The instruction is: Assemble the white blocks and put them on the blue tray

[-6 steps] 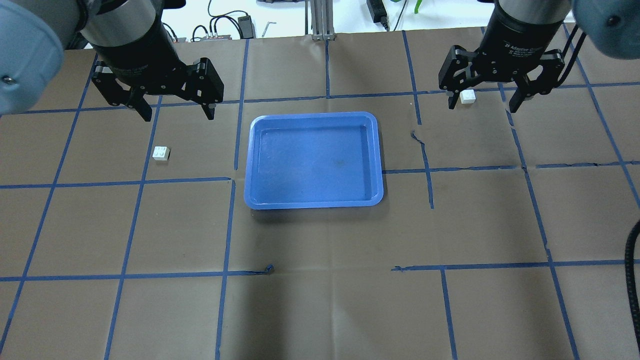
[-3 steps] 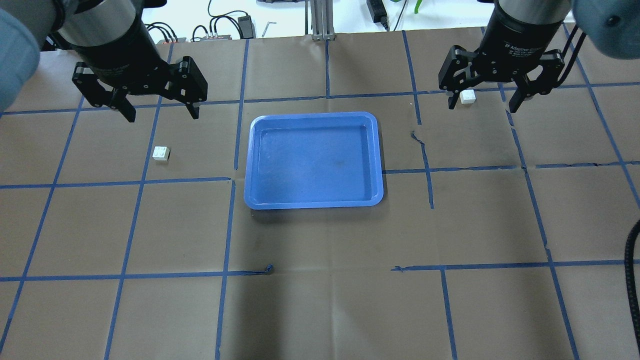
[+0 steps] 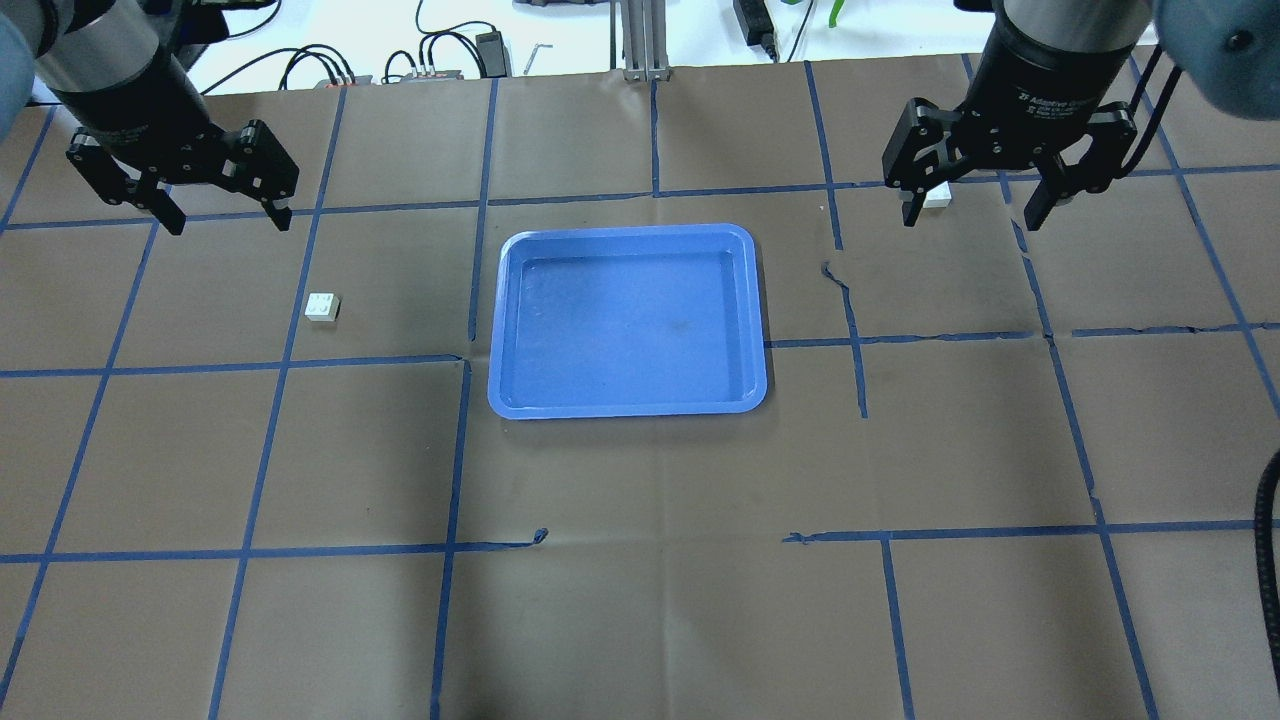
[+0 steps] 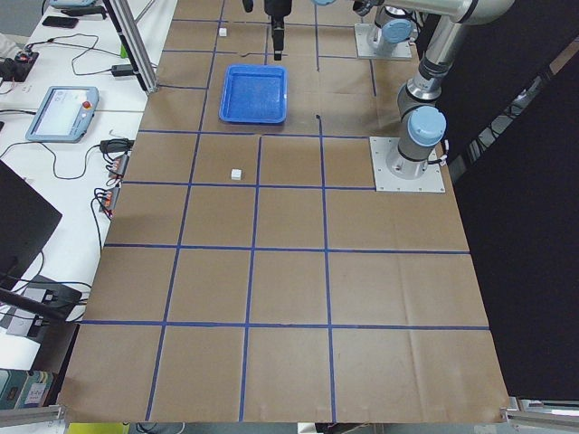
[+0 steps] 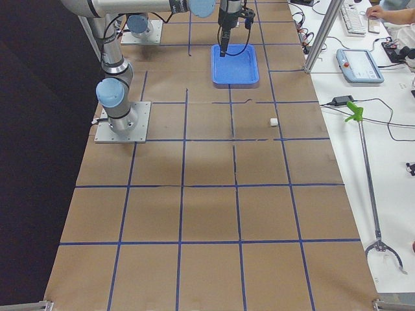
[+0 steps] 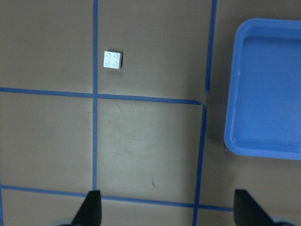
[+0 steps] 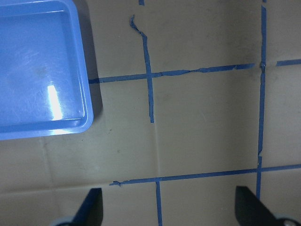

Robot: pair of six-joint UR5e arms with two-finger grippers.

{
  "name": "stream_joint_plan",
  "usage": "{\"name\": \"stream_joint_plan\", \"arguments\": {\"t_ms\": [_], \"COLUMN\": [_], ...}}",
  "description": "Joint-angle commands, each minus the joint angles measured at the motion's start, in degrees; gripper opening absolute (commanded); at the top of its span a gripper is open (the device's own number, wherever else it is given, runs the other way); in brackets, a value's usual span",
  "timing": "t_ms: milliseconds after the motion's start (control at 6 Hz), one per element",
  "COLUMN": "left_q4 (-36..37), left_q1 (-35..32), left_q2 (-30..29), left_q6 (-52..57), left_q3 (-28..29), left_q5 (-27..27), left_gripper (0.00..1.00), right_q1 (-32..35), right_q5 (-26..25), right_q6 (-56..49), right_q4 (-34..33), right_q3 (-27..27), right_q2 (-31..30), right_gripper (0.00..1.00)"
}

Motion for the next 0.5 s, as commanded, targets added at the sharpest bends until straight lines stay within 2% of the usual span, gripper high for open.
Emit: {"name": "stream_joint_plan", "arguments": {"t_ms": [0, 167, 333], "left_q4": [12.6, 21.0, 29.7], "left_q1": [2.8, 3.8, 4.7], "left_q2": [-9.5, -14.1, -19.5], "left_q6": [7.5, 11.7, 13.2], "left_q3": [-2.3, -5.2, -7.3], "left_q5": [0.0, -0.5, -0.6], "left_gripper": [0.99, 0.99, 0.99], "right_q1": [-0.5, -1.1, -1.8], "right_q5": [-0.4, -0.7, -0.7], "right_q6": [-18.2, -31.5, -45.6], "right_q4": [-2.2, -8.8, -10.4], "right_q3": [-0.1, -0.1, -0.5], "right_q2": [0.3, 1.7, 3.7], "right_gripper": [1.0, 1.0, 1.0]}}
